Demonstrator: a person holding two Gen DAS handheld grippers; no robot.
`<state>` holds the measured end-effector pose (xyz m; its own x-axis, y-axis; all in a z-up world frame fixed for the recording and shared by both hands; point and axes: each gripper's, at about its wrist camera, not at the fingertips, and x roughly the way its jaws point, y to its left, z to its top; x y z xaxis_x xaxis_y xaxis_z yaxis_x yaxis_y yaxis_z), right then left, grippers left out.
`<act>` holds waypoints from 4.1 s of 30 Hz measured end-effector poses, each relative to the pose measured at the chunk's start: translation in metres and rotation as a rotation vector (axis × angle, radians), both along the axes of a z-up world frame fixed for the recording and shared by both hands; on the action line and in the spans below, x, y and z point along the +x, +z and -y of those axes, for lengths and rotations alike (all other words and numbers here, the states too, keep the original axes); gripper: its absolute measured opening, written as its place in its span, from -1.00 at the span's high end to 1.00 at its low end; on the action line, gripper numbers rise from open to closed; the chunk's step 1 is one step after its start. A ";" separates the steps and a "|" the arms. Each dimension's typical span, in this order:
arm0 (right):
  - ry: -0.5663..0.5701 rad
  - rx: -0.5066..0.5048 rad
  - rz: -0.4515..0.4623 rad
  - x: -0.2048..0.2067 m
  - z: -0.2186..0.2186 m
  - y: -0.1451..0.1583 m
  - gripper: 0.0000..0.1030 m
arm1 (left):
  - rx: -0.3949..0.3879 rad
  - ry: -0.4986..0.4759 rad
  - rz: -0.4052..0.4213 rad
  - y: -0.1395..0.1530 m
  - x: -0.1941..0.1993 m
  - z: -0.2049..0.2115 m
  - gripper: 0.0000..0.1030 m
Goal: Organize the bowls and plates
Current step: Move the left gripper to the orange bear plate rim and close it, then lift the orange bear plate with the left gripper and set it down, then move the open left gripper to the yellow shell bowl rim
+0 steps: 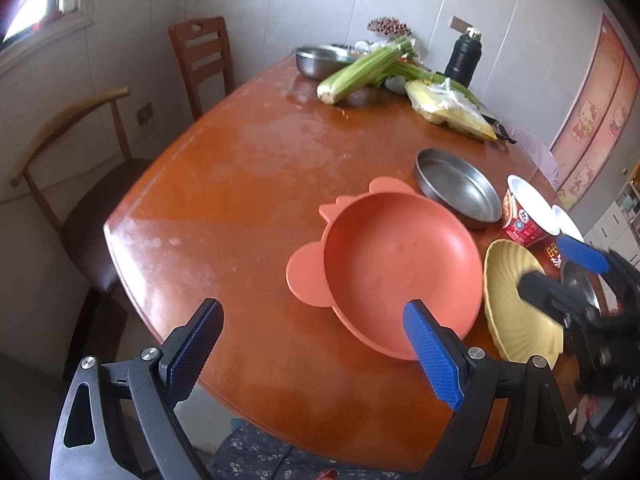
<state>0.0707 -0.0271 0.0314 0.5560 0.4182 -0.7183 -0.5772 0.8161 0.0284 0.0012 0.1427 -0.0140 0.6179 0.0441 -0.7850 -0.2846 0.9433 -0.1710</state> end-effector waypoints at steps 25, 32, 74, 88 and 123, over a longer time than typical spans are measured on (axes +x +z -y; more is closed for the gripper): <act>0.057 -0.147 -0.100 0.073 -0.055 -0.056 -0.12 | -0.043 0.030 -0.076 -0.030 0.032 0.005 -0.65; 0.089 -0.132 -0.132 0.073 -0.058 -0.062 0.00 | -0.040 0.058 -0.065 -0.027 0.036 -0.001 -0.13; -0.015 0.011 -0.284 0.106 -0.082 -0.057 -0.01 | -0.011 0.044 -0.054 -0.027 0.156 -0.063 -0.01; -0.012 0.007 -0.294 0.102 -0.081 -0.060 -0.02 | -0.027 0.024 -0.037 -0.030 0.161 -0.064 -0.04; -0.071 0.086 -0.197 0.078 -0.025 -0.026 -0.02 | -0.006 -0.044 0.087 0.026 0.098 -0.024 -0.06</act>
